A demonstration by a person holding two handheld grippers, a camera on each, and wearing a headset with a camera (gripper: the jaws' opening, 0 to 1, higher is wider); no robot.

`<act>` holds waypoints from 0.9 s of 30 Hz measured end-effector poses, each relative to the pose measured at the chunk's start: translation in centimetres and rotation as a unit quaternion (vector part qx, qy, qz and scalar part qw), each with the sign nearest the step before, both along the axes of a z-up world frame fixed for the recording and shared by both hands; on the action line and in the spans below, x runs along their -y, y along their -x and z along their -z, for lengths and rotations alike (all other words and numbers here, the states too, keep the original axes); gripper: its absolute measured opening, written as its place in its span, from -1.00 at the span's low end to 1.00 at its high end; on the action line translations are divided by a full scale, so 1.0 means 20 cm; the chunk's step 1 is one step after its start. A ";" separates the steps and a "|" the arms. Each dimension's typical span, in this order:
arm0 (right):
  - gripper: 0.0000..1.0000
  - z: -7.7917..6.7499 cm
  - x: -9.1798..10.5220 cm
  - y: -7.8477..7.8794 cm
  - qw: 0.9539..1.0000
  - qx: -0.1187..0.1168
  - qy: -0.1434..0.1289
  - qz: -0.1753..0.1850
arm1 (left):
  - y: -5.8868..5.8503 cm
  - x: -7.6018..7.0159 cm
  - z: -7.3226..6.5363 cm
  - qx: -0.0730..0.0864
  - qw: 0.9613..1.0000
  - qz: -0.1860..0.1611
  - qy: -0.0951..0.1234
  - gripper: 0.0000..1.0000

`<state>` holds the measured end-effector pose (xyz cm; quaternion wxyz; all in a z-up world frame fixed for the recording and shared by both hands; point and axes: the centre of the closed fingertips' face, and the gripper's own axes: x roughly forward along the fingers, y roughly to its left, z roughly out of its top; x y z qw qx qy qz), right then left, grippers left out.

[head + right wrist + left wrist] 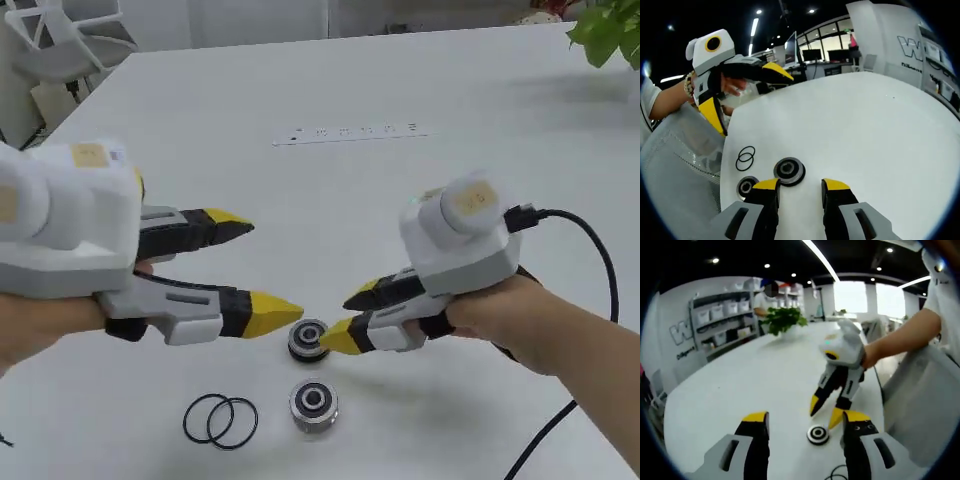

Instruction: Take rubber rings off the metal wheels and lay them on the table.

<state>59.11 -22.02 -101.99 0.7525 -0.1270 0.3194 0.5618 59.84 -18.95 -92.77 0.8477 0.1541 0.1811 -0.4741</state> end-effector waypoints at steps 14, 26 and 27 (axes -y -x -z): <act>-0.40 -0.01 -0.06 0.06 0.999 0.004 -0.012 -0.033 | 0.01 0.05 0.26 -0.011 1.000 -0.010 -0.028 -0.38; -0.44 0.02 -0.07 0.08 0.998 0.022 0.008 -0.050 | 0.04 0.08 0.35 -0.042 0.999 -0.006 -0.025 -0.55; -0.44 0.02 -0.07 0.07 0.998 0.024 0.010 -0.050 | 0.05 0.08 0.36 -0.044 0.999 -0.006 -0.031 -0.56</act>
